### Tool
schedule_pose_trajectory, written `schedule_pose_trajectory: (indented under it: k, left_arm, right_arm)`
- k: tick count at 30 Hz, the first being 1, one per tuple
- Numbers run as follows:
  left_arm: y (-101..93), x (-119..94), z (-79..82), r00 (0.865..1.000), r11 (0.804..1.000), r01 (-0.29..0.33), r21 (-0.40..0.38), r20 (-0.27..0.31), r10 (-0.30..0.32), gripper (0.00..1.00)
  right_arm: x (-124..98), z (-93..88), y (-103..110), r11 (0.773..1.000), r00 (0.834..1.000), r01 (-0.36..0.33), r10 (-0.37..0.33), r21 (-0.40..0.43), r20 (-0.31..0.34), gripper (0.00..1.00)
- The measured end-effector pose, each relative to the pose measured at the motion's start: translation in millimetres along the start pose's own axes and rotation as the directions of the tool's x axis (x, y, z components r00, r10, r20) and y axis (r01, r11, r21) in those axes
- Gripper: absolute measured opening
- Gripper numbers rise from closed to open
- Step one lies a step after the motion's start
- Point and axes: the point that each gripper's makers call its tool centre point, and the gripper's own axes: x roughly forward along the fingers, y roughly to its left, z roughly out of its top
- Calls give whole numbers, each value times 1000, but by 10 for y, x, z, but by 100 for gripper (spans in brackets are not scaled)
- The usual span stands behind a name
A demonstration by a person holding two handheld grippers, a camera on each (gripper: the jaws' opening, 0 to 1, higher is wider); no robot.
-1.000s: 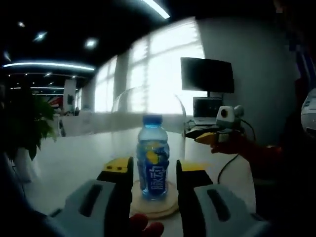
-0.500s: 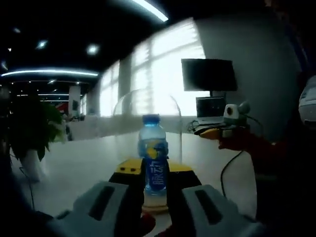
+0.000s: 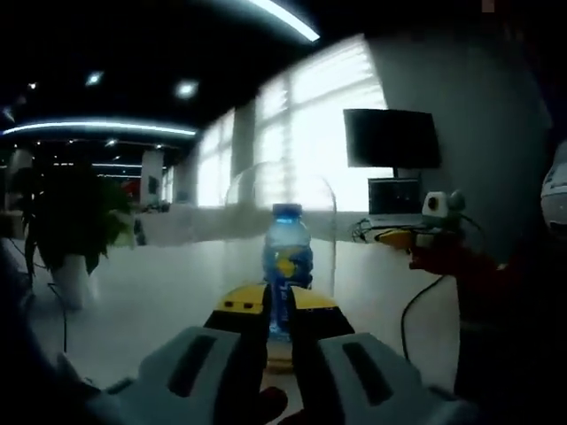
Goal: Open the cover put in the Mizone put the cover back on
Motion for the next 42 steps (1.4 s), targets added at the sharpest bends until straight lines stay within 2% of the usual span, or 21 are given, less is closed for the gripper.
schedule_pose_trajectory:
  k: [1, 4, 8, 10, 11, 13, 17, 19, 21, 23, 25, 27, 29, 32, 42]
  left_arm:
    - [-28, -33, 38, 999, 1000, 13, -14, 31, -12, 3]
    - [-21, -94, -4, 1000, 1000, 3, -18, 9, -2, 3]
    - [55, -139, -141, 996, 996, -38, 86, -80, 45, 3]
    - [-4, -153, -157, 996, 994, -10, 110, -82, 19, 3]
    - [-56, -155, -152, 998, 995, 22, 98, -68, -15, 3]
    - [-53, -159, -203, 996, 997, 39, 72, -79, -34, 3]
    - [55, -138, -360, 992, 998, 0, 59, -127, 8, 3]
    - [67, -122, -426, 990, 998, -2, 62, -143, 11, 3]
    - [50, -119, -439, 992, 999, 10, 48, -125, -4, 3]
    - [-12, -124, -412, 995, 999, 47, -26, -83, -49, 2]
    - [15, -139, -422, 996, 998, 43, -35, -74, -46, 2]
    - [42, -131, -447, 996, 999, 30, -36, -81, -33, 2]
    - [113, -130, -524, 993, 1000, -5, -17, -120, 3, 1]
    - [130, -121, -608, 988, 1000, -17, 5, -150, 17, 0]
    - [137, -139, -701, 984, 999, -32, 15, -176, 34, 0]
  right_arm:
    - [-15, -7, 8, 1000, 1000, -2, 2, 6, -4, 0]
    - [-67, -48, 25, 1000, 1000, 5, -6, -18, -25, 0]
    - [-141, -80, 49, 999, 999, 8, -9, -35, -33, 0]
    - [-179, -111, 74, 1000, 999, 3, -4, -27, -40, 0]
    - [-205, -133, 84, 1000, 999, 4, -5, -20, -49, 0]
    - [-273, -149, 155, 1000, 999, -21, 22, 16, -49, 0]
    - [-287, -217, 191, 999, 999, -25, 26, 37, -27, 0]
    - [-259, -295, 177, 1000, 999, -8, 9, 23, -41, 0]
    - [-226, -392, 189, 1000, 998, -8, 8, -2, -65, 0]
    - [-193, -481, 194, 1000, 997, -11, 10, -16, -75, 0]
    - [-175, -544, 187, 1000, 997, -11, 9, -15, -73, 0]
    - [-159, -589, 181, 1000, 998, -9, 9, -7, -69, 0]
    - [-153, -625, 174, 1000, 997, -5, 5, -4, -80, 0]
    - [-162, -651, 172, 1000, 996, -6, 5, -1, -88, 0]
    - [-213, -712, 157, 1000, 998, 2, -1, 16, -68, 0]
